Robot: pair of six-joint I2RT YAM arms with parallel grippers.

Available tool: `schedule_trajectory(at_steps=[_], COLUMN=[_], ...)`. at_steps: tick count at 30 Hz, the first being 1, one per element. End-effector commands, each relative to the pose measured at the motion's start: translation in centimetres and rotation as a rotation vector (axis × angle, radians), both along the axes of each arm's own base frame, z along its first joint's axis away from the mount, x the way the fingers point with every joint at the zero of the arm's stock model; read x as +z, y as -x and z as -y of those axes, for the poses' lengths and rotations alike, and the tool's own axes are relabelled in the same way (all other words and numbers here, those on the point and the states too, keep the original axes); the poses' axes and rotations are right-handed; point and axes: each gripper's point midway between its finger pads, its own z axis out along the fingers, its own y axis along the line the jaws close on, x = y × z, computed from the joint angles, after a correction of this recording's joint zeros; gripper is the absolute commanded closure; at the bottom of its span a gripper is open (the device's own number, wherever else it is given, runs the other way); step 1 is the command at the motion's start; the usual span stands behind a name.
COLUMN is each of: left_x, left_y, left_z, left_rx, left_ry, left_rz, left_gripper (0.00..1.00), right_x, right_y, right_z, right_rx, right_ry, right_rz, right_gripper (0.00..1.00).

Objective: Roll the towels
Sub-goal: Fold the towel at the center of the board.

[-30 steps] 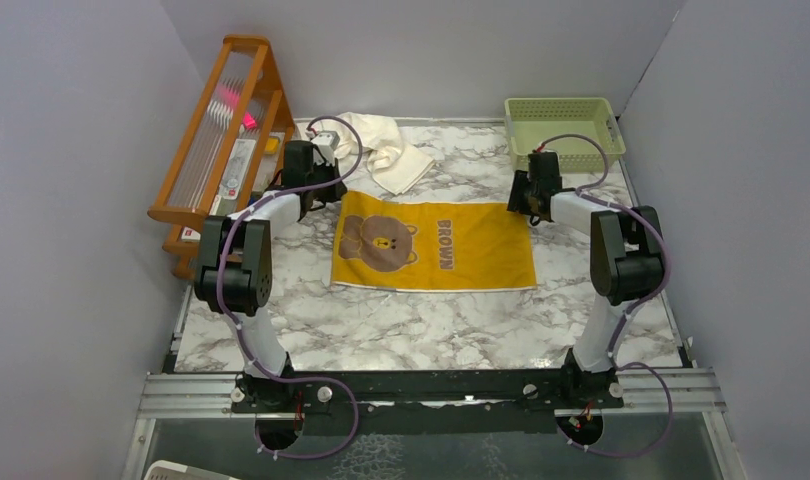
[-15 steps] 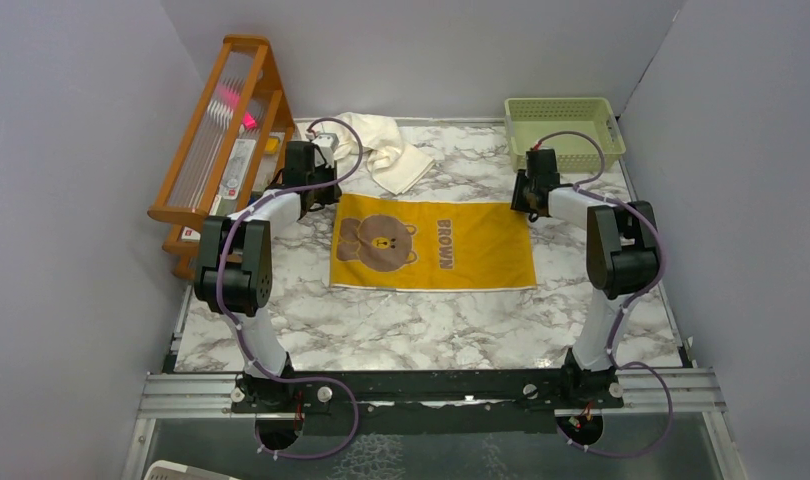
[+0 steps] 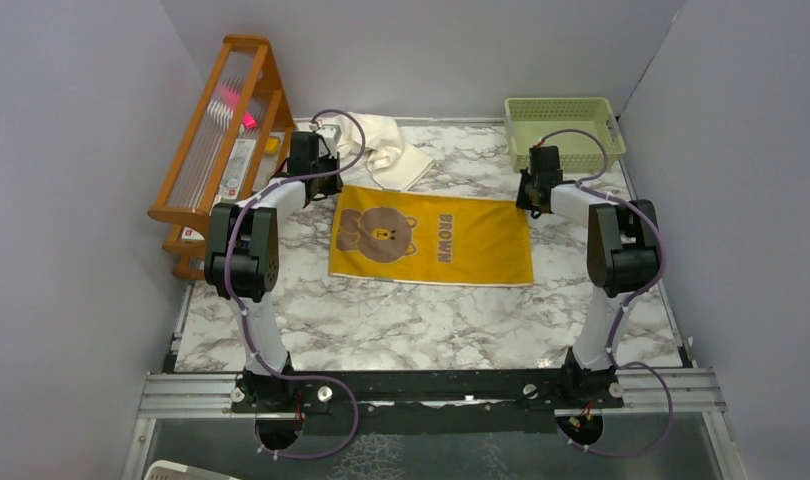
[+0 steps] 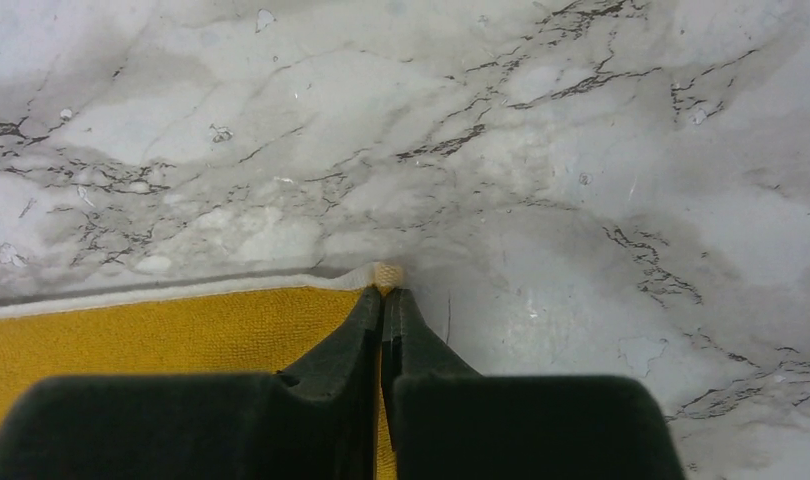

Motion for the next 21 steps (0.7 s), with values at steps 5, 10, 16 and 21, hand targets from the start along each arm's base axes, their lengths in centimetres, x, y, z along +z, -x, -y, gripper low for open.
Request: schedule_trajectory(at_steps=[5,10,16,21], left_x=[0.8,1.7,2.1,2.4], left_y=[-5.4,-6.4,-5.1,-3.6], left_z=[-1.2,-1.5,-1.5,-1.6], left_rx=[0.035,0.033,0.02,0.046], left_ry=[-0.071,-0.069,-0.057,-0.028], left_rz=[0.052,0.077,0.074,0.072], left_gripper=[1.0,1.0,1.0,1.0], right_x=[4.3,6.6,7.3,7.1], right_y=[-2.1,-2.9,-2.6,-1.1], right_z=[0.3,0.4,0.5,-0.4], right_rx=[-0.003,-0.007,-0.046,-0.087], right_ry=[0.001,0.001,-0.013,-0.103], right_rz=[0.053,0.076,0.052,-0.002], right_gripper=[0.99,0.99,0.99,0.99])
